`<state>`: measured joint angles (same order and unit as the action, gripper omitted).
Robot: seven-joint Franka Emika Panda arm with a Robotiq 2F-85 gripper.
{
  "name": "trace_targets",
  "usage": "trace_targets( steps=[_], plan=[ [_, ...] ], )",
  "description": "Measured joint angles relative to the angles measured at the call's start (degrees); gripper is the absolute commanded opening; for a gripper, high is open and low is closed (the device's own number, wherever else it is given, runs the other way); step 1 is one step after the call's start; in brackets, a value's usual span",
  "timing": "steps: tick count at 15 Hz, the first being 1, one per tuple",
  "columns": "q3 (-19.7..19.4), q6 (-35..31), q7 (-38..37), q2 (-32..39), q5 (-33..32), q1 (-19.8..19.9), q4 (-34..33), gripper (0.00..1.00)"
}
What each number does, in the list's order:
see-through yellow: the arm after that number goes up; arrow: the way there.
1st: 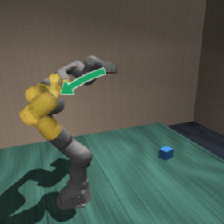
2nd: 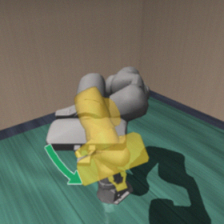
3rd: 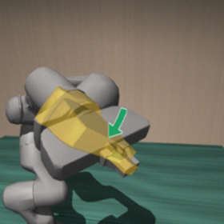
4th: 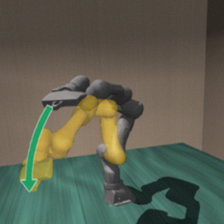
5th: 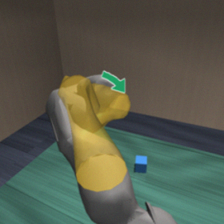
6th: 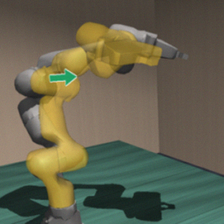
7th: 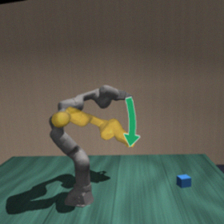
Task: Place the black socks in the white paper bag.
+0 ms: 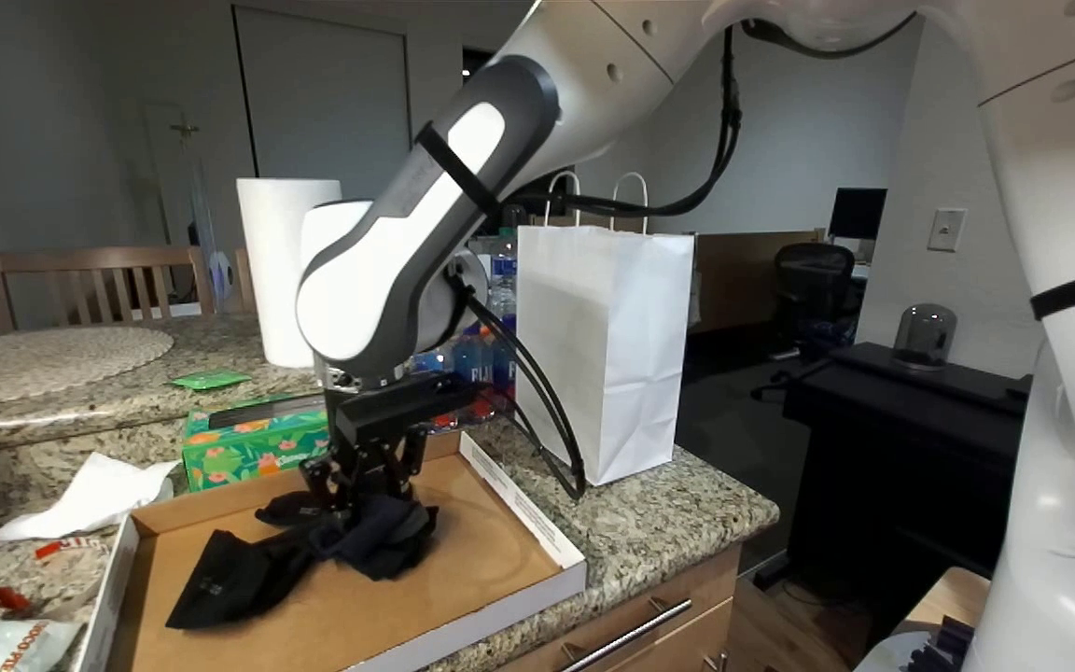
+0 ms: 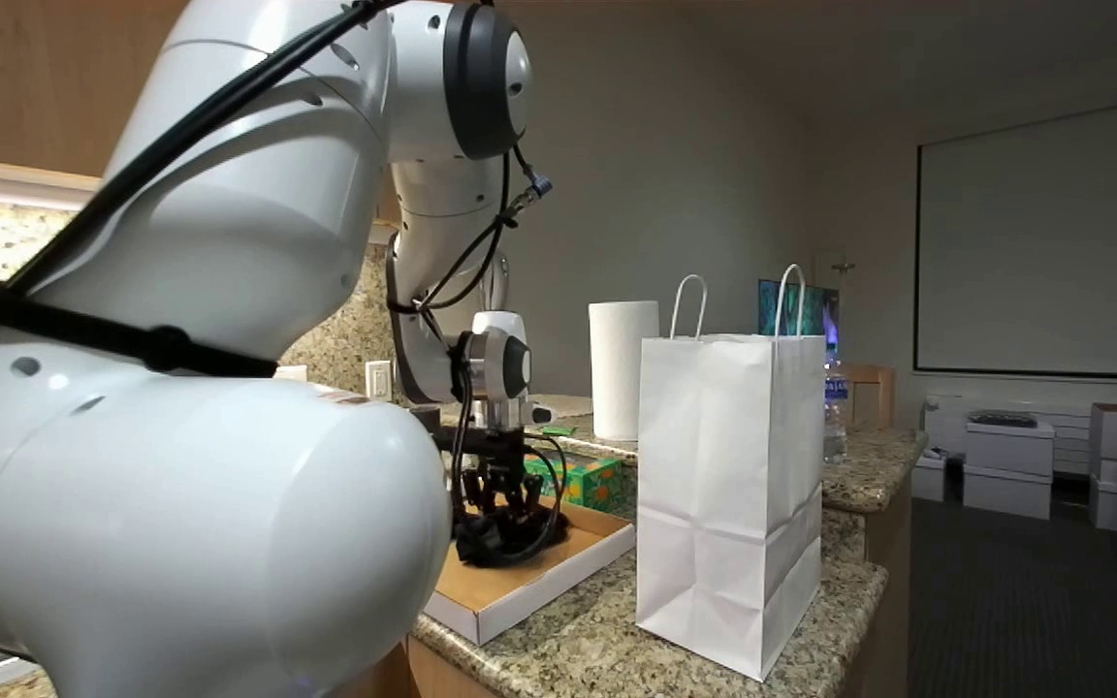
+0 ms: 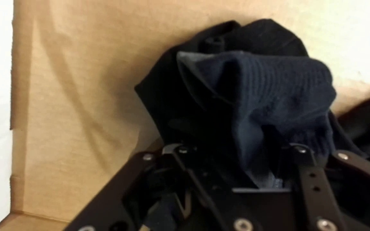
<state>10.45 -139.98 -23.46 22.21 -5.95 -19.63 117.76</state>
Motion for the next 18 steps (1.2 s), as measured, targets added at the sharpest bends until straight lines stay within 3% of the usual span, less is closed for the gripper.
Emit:
trace_targets(
  steps=[2, 6, 12, 18],
  plan=[
    [-0.15, 1.82, -2.45, -1.16, 0.00, -0.93, -0.03, 0.11],
    [1.12, 6.61, -3.66, -2.65, 1.76, -2.65, -1.18, 0.05],
    [3.44, 13.67, -3.66, -4.82, 3.06, -4.23, -6.76, 0.08],
    [4.05, 26.74, -3.77, -10.14, -0.61, -6.27, -16.36, 0.09]
  ],
)
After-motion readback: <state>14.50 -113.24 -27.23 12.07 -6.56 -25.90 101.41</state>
